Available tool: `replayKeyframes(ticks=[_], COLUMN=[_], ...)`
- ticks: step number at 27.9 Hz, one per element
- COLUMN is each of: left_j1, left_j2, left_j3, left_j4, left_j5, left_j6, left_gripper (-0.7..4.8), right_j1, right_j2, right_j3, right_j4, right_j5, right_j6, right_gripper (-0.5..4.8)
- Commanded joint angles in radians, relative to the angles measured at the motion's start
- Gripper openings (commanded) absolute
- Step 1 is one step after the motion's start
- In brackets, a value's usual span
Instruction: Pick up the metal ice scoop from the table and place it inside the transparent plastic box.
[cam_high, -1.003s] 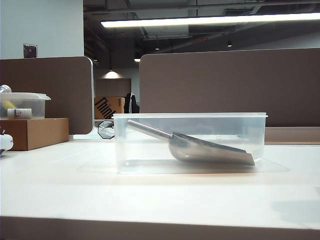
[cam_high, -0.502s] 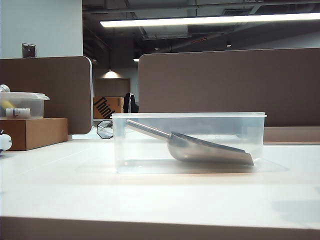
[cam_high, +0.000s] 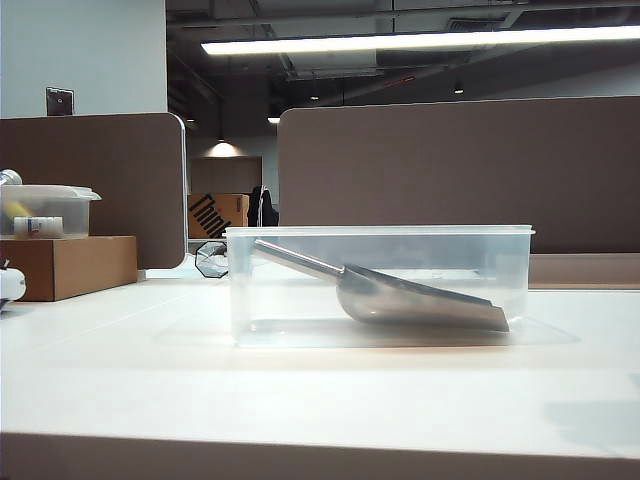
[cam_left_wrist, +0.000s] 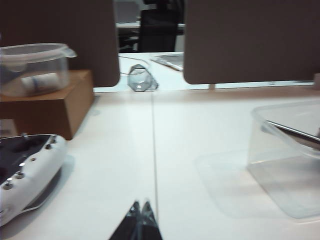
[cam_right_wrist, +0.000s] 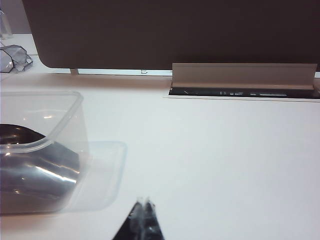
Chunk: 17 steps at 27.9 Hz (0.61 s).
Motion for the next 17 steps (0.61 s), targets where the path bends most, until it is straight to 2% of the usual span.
replayKeyframes(ticks=[1,12,17], left_j1=[0.003,0.003,0.002], left_j2=[0.001,0.001,0.001], left_j3=[0.000,0.000,0.000], left_j4=[0.012,0.013,0.013], left_j5=[0.026,-0.001,-0.045], left_j6=[-0.025,-0.032,-0.035], left_gripper=[-0.01,-0.01,-0.01], right_j1=[0.000,0.000,0.000], right_j2=[0.001,0.001,0.001], right_j3=[0.001,0.001,0.001], right_j4=[0.014,0.014,0.014], right_j5=[-0.001,-0.002,-0.002], right_j6=[-0.002,-0.002,-0.002], right_gripper=[-0.01,-0.01,-0.01])
